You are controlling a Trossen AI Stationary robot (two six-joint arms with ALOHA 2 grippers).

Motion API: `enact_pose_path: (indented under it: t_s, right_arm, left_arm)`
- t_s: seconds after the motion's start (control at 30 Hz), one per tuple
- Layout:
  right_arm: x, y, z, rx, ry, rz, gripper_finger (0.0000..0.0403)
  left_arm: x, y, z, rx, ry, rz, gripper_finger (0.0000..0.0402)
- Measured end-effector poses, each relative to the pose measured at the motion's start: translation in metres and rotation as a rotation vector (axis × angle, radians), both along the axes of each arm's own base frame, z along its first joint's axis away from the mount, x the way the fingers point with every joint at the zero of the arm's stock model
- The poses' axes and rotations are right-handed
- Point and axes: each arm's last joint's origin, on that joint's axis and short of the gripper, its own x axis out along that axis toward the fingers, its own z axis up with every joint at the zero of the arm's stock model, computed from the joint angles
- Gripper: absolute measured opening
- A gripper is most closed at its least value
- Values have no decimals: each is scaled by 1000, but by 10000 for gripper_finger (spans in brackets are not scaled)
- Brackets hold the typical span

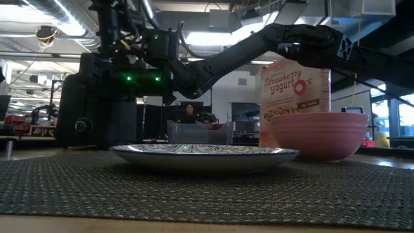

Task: Arrange a breakfast setting
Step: Put the bagel on the white plate

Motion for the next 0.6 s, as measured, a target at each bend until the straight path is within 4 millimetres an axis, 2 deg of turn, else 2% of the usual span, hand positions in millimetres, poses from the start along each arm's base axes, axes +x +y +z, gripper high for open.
enact_pose_path:
  t_s: [0.4, 0.6]
  right_arm:
    - [0, 0, 0, -10, -3, -11, 218]
    - [0, 0, 0, -11, -3, -11, 218]
  left_arm:
    - [1, 1, 0, -3, -22, 13, 64]
    - [1, 1, 0, -2, -17, 7, 45]
